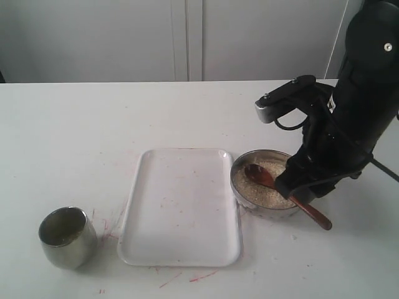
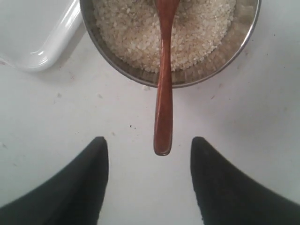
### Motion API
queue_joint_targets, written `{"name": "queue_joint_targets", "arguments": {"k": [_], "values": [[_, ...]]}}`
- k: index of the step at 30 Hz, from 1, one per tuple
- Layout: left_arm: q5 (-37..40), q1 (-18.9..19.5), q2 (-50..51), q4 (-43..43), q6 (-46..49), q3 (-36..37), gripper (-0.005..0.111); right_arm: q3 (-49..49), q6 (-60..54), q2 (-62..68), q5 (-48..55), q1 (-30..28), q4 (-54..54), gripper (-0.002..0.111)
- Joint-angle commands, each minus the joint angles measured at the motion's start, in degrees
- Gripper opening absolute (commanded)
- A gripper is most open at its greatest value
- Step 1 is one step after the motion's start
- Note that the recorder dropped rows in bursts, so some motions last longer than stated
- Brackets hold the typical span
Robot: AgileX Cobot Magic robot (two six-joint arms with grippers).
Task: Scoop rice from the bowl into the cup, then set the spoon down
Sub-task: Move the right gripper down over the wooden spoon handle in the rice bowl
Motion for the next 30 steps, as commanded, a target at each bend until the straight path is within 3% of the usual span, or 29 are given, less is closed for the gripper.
{"name": "queue_joint_targets", "arguments": {"k": [1, 13, 30], "values": [[-0.19, -0.38, 0.04, -0.55, -0.03, -0.36, 0.014, 0.25, -0.18, 1.80, -0.46, 0.10, 0.06, 0.051], [-0.19, -0.38, 0.04, -0.55, -0.03, -0.36, 0.014, 5.76, 3.20, 5.88, -5.65, 0.10, -7.10, 0.051], [-0.19, -0.38, 0.04, -0.55, -0.03, -0.36, 0.014, 6.91, 4.54, 7.15, -10.30, 0.10, -4.15, 0.049]]}}
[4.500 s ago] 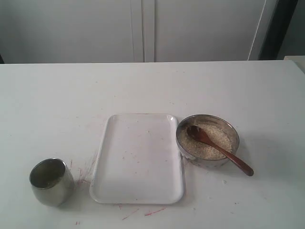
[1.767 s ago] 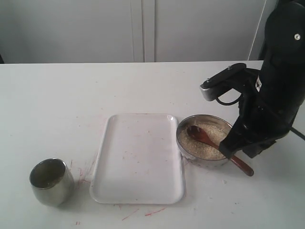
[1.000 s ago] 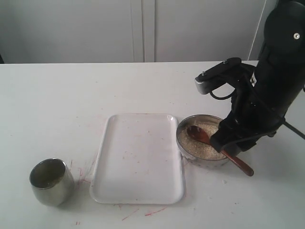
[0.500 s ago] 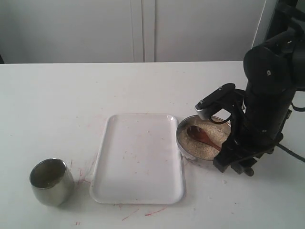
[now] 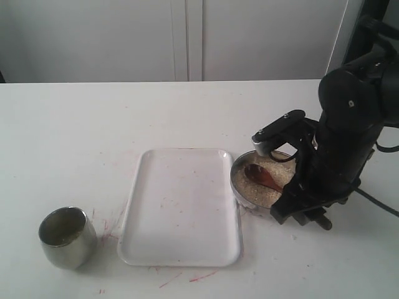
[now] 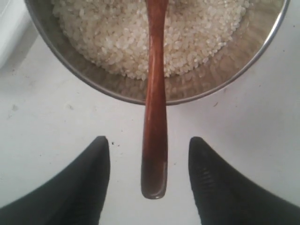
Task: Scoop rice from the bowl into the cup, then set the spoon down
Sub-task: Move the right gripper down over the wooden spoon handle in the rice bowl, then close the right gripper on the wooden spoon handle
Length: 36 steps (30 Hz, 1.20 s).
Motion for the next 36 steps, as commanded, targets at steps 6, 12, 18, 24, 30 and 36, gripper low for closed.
{"name": "queue_joint_targets", "arguments": {"k": [6, 12, 18, 24, 30, 36], "values": [[-0.19, -0.38, 0.04, -0.55, -0.03, -0.36, 0.014, 0.28, 1.42, 2.87, -1.19, 0.10, 0.00, 0.049], [-0.19, -0.38, 0.04, -0.55, -0.03, -0.36, 0.014, 0.28, 2.20, 4.37, -1.33, 0.10, 0.00, 0.049], [-0.19, -0.38, 0.04, -0.55, -0.03, -0.36, 0.014, 0.28, 2.20, 4.99, -1.98, 0.10, 0.00, 0.049], [-0.19, -0.38, 0.04, -0.55, -0.03, -0.36, 0.014, 0.28, 2.23, 4.99, -2.31, 0.10, 0.00, 0.049], [-0.19, -0.38, 0.04, -0.55, -0.03, -0.36, 0.014, 0.28, 2.76, 4.99, -2.32, 0.10, 0.00, 0.048], [-0.19, -0.38, 0.04, -0.55, -0.03, -0.36, 0.014, 0.28, 3.97, 4.99, -2.08, 0.10, 0.00, 0.041]]}}
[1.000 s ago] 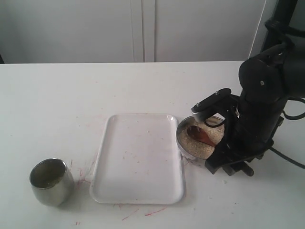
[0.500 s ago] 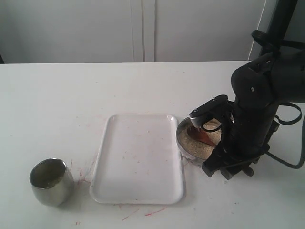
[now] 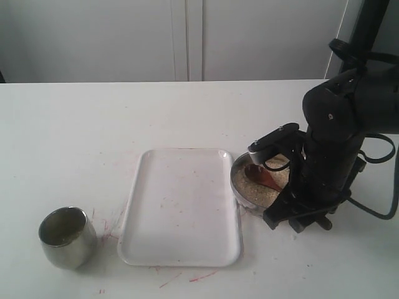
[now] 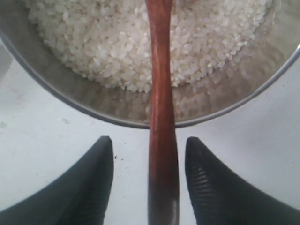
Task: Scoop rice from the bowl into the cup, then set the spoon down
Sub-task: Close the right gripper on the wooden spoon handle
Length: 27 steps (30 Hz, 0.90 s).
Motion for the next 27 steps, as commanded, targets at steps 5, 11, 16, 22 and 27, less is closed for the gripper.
{"name": "queue_joint_targets", "arguments": {"k": [5, 11, 16, 22, 27], "values": [[-0.19, -0.38, 0.04, -0.55, -0.03, -0.36, 0.014, 0.28, 0.43, -0.01, -0.23, 0.10, 0.00, 0.040], [-0.19, -0.38, 0.04, -0.55, -0.03, -0.36, 0.014, 0.28, 1.01, -0.01, -0.13, 0.10, 0.00, 0.040], [-0.19, -0.38, 0.04, -0.55, -0.03, -0.36, 0.014, 0.28, 1.74, -0.01, -0.13, 0.10, 0.00, 0.038], [-0.19, -0.38, 0.04, -0.55, -0.03, -0.36, 0.014, 0.28, 2.43, -0.01, -0.24, 0.10, 0.00, 0.027], [-0.19, -0.38, 0.04, -0.55, -0.03, -0.36, 0.014, 0.28, 3.27, -0.01, -0.35, 0.10, 0.00, 0.024]]}}
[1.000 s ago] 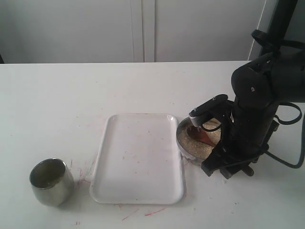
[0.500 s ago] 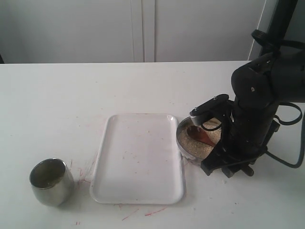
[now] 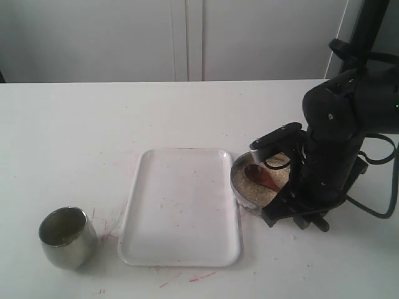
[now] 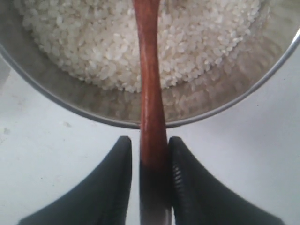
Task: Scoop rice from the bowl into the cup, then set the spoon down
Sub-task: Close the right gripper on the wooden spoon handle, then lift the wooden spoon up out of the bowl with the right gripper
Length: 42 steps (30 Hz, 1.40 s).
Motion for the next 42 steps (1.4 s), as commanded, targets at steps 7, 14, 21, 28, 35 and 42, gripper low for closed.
{"name": "queue_joint_targets", "arguments": {"k": [7, 14, 21, 28, 35, 42], "values": [[-0.19, -0.38, 0.04, -0.55, -0.03, -0.36, 0.014, 0.28, 0.68, -0.01, 0.03, 0.10, 0.00, 0.011], [-0.19, -0.38, 0.04, -0.55, -0.03, -0.36, 0.014, 0.28, 0.31, -2.11, 3.75, 0.10, 0.00, 0.000], [-0.19, -0.38, 0.04, -0.55, -0.03, -0.36, 0.014, 0.28, -1.83, -12.13, 8.61, 0.10, 0.00, 0.000], [-0.19, -0.38, 0.04, -0.55, -0.03, -0.36, 0.014, 0.28, -2.58, -24.28, 17.51, 0.34, -1.47, 0.000], [-0.19, -0.38, 0.04, -0.55, -0.03, -0.36, 0.014, 0.28, -0.34, -33.34, 18.56, 8.83, -13.54, 0.000], [-0.19, -0.38, 0.04, -0.55, -0.03, -0.36, 0.014, 0.28, 5.27, -30.02, 18.56, 16.13, -27.38, 0.000]]}}
